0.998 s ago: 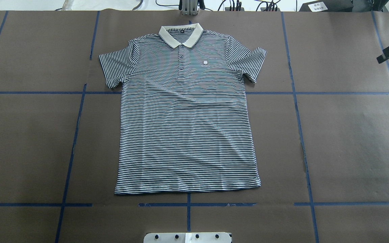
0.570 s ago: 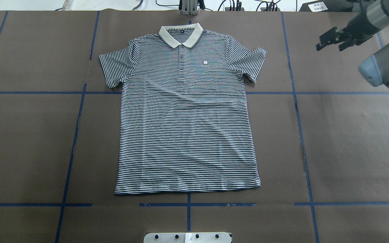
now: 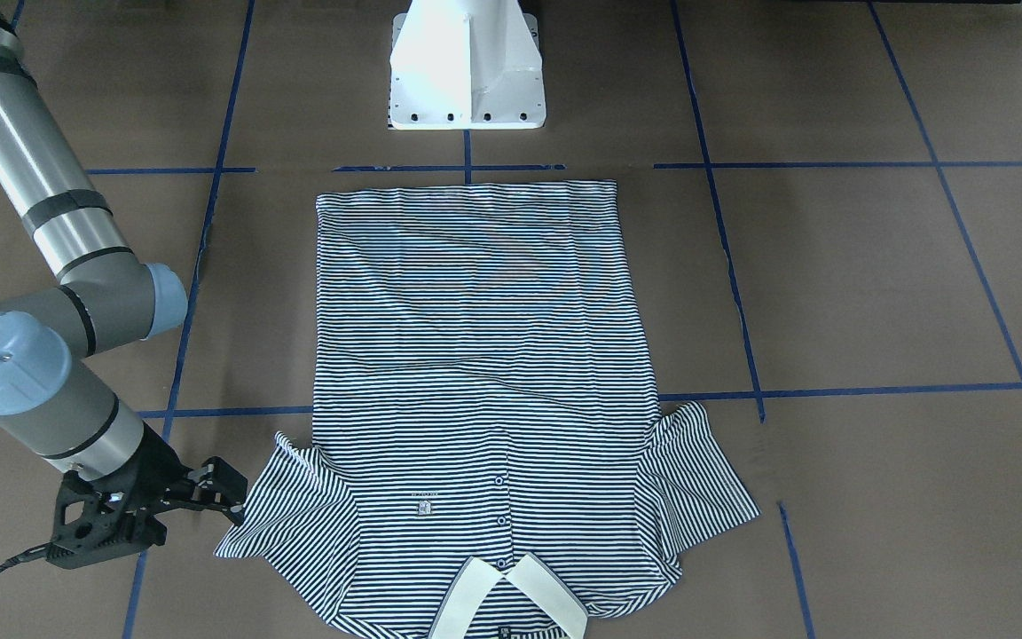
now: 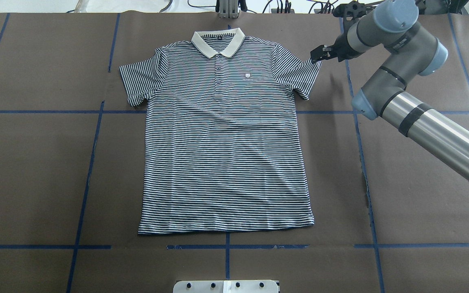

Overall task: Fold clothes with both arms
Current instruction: 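Move the right gripper to the sleeve nearest it, then fold the sleeve nearest the right gripper inward onto the shirt body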

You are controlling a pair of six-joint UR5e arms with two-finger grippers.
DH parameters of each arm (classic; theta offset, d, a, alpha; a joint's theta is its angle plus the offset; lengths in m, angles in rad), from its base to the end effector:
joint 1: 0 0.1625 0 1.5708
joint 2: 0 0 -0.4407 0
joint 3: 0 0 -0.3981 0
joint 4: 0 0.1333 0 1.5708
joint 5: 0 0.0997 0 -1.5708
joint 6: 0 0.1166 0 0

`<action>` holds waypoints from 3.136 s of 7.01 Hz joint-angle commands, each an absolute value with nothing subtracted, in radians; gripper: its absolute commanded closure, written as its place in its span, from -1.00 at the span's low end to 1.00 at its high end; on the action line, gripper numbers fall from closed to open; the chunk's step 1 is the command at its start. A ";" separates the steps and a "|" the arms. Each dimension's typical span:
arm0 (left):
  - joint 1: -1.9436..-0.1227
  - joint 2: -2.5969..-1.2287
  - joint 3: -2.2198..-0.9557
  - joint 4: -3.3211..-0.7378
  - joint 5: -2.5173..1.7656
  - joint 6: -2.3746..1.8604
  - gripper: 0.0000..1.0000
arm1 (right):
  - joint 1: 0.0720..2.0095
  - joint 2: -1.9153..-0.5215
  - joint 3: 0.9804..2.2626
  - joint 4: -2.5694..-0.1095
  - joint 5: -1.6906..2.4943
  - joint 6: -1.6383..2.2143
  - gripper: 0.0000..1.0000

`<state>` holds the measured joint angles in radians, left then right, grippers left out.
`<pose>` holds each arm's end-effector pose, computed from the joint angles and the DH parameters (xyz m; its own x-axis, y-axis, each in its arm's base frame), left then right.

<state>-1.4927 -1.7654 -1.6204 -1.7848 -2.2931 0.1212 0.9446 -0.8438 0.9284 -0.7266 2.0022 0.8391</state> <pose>-0.0093 -0.6022 0.5330 0.7114 0.4556 -0.5351 -0.1571 0.8452 0.5108 -0.4203 -0.7254 0.4417 0.6217 -0.1760 0.7632 -0.1671 0.9222 0.3488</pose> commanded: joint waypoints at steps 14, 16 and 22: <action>-1.493 -1.784 -1.617 -1.784 -2.293 0.118 -1.00 | 0.910 -0.759 0.990 -0.850 2.035 0.847 1.00; -1.493 -1.783 -1.615 -1.784 -2.292 0.120 -1.00 | 0.899 -0.755 1.106 -0.945 2.054 0.925 1.00; -1.493 -1.784 -1.597 -1.787 -2.293 0.121 -1.00 | 0.739 -0.502 0.795 -0.953 1.691 1.017 1.00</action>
